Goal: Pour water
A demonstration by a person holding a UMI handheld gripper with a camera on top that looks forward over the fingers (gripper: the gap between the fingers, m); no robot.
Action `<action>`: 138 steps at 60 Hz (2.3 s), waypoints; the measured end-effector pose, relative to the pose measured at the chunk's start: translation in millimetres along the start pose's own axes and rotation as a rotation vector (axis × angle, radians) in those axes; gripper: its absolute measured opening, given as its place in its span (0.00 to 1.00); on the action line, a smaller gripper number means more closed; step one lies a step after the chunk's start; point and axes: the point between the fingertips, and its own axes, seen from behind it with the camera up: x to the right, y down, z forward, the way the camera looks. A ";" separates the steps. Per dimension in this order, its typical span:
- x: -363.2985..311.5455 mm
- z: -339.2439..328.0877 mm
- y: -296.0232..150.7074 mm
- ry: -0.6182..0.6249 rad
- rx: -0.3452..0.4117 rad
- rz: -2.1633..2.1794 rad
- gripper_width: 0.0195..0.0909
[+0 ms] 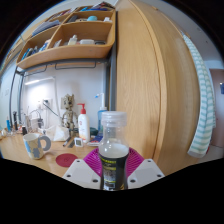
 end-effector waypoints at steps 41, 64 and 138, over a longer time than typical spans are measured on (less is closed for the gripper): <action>-132.1 46.6 -57.1 -0.068 0.063 -1.040 0.10; -231.3 69.6 -79.3 -0.074 0.277 -1.930 0.11; -197.0 95.4 -13.9 -0.427 -0.119 -0.095 0.14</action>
